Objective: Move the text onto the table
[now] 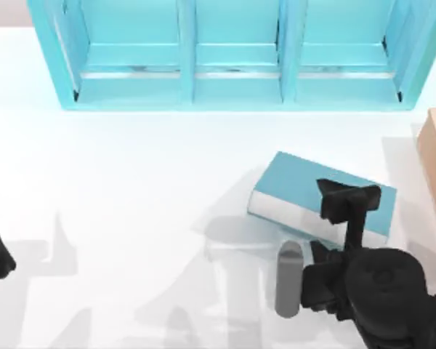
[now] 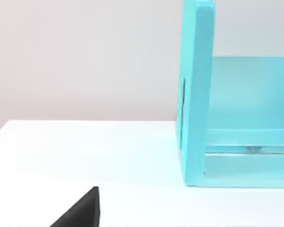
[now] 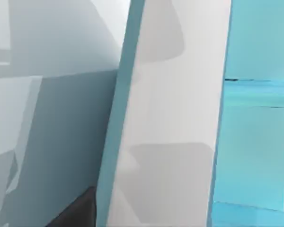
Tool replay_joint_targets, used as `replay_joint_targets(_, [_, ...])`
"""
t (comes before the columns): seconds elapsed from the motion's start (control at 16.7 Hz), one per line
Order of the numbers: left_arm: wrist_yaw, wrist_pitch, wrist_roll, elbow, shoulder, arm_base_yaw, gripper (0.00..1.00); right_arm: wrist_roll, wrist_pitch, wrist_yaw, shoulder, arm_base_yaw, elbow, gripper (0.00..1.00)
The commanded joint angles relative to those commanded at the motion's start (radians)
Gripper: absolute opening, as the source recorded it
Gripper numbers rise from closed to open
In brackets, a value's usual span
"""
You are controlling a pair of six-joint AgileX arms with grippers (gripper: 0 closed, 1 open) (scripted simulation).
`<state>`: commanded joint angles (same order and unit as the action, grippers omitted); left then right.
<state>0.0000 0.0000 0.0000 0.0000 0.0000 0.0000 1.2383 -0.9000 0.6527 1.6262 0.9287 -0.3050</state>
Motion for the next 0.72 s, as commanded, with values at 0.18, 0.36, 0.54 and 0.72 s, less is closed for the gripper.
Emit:
replay_joint_targets(0.18, [0.000,0.000,0.000,0.000,0.000,0.000,1.00,-0.080,0.119,0.146,-0.105,0.173,0.028,1.00])
replay_joint_targets(0.36, [0.000,0.000,0.000,0.000,0.000,0.000,1.00,-0.171,0.248,0.295,-0.223,0.339,0.058,1.00])
replay_joint_targets(0.54, [0.000,0.000,0.000,0.000,0.000,0.000,1.00,-0.260,0.366,0.395,-0.309,0.442,0.108,1.00])
replay_joint_targets(0.72, [0.000,0.000,0.000,0.000,0.000,0.000,1.00,-0.298,0.410,0.436,-0.342,0.482,0.134,1.00])
